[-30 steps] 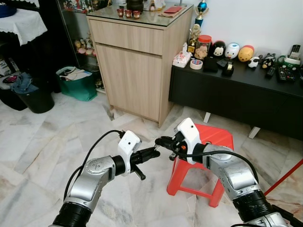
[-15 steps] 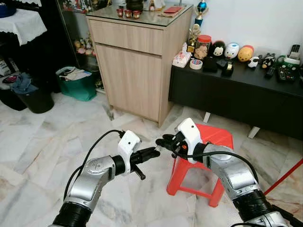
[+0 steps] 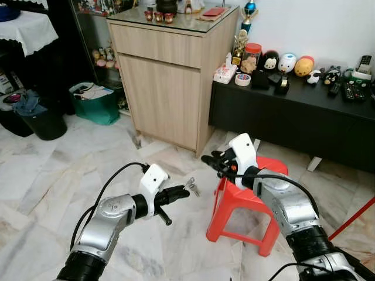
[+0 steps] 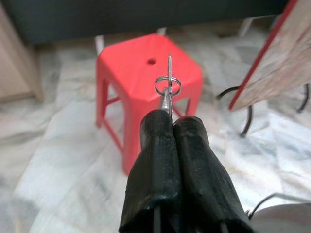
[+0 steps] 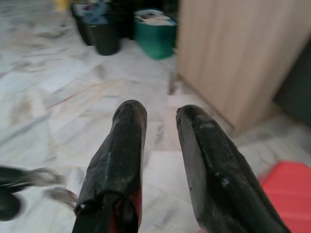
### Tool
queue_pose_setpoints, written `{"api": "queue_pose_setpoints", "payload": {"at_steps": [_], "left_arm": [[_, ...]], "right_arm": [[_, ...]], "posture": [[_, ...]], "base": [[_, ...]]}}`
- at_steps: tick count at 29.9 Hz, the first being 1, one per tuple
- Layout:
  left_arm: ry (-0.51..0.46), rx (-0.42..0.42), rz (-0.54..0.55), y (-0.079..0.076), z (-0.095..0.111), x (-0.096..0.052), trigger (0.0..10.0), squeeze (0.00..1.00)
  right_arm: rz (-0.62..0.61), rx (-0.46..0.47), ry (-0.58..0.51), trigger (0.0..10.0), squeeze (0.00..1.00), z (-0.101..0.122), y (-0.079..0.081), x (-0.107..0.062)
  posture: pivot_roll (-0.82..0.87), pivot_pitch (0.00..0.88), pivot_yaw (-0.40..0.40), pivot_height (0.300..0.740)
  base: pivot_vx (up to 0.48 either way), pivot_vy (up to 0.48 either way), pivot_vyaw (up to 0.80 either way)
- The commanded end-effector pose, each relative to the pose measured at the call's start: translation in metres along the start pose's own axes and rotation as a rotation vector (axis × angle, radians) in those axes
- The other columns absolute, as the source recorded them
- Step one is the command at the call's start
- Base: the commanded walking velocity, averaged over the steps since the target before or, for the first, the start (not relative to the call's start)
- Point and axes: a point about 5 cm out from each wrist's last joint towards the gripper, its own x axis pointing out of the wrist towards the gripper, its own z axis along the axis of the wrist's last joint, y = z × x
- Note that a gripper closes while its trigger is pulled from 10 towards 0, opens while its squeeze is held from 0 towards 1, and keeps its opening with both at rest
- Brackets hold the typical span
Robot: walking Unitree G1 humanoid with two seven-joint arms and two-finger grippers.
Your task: Hang keys on a hook
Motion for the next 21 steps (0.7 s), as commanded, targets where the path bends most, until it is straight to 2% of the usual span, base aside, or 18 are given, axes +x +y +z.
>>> {"api": "queue_pose_setpoints", "payload": {"at_steps": [1, 2, 3, 4, 8, 9, 13, 16, 17, 21], "left_arm": [[0.031, 0.005, 0.039, 0.004, -0.01, -0.005, 0.0, 0.0], [0.036, -0.001, 0.067, 0.006, -0.013, -0.007, 1.1, 0.0], [0.045, 0.005, 0.083, 0.007, -0.016, -0.008, 3.3, 0.0], [0.056, 0.017, 0.108, 0.009, -0.02, -0.009, 9.8, 0.0], [0.083, -0.032, 0.245, 0.02, -0.04, -0.013, 10.0, 0.0], [0.094, -0.069, 0.297, 0.022, -0.051, -0.015, 10.0, 0.0], [0.135, -0.112, 0.407, 0.027, -0.072, -0.022, 10.0, 0.0], [0.192, -0.162, 0.507, 0.03, -0.093, -0.031, 10.0, 0.0], [0.252, -0.195, 0.584, 0.029, -0.112, -0.04, 10.0, 0.0], [0.348, -0.293, 0.687, 0.021, -0.144, -0.057, 10.0, 0.0]], "right_arm": [[-0.061, 0.043, -0.015, 10.0, 0.0, -0.001, -0.009, -0.001], [-0.089, 0.063, -0.004, 10.0, 0.0, -0.007, -0.013, -0.001], [-0.106, 0.064, 0.007, 10.0, 0.0, -0.011, -0.015, -0.001], [-0.121, 0.075, 0.014, 10.0, 0.0, -0.016, -0.017, -0.002], [-0.22, 0.151, 0.095, 10.0, 0.0, -0.052, -0.023, -0.006], [-0.274, 0.195, 0.151, 10.0, 0.0, -0.073, -0.025, -0.01], [-0.351, 0.27, 0.275, 10.0, 0.0, -0.116, -0.02, -0.023], [-0.388, 0.302, 0.364, 10.0, 0.0, -0.145, -0.013, -0.035], [-0.416, 0.355, 0.442, 10.0, 0.0, -0.17, -0.002, -0.046], [-0.448, 0.417, 0.556, 10.0, 0.0, -0.205, 0.016, -0.066]], "posture": [[0.06, 0.0, -0.026, 0.74], [0.07, 0.0, -0.026, 0.74], [0.07, 0.0, -0.026, 0.74], [0.07, 0.0, -0.026, 0.74], [0.06, 0.0, -0.028, 0.74], [0.06, 0.002, -0.027, 0.74], [0.06, 0.005, -0.025, 0.74], [0.06, 0.007, -0.019, 0.74], [0.05, 0.006, -0.015, 0.74], [0.05, 0.006, -0.012, 0.74]], "base": [[0.0, 0.0, 0.0], [0.0, 0.0, 0.0], [0.0, 0.0, 0.0], [0.0, 0.0, 0.0], [0.0, 0.0, 0.0], [0.0, 0.0, 0.0], [0.0, 0.0, 0.0], [0.0, 0.0, 0.0], [0.0, 0.0, 0.0], [0.0, 0.0, 0.0]]}}
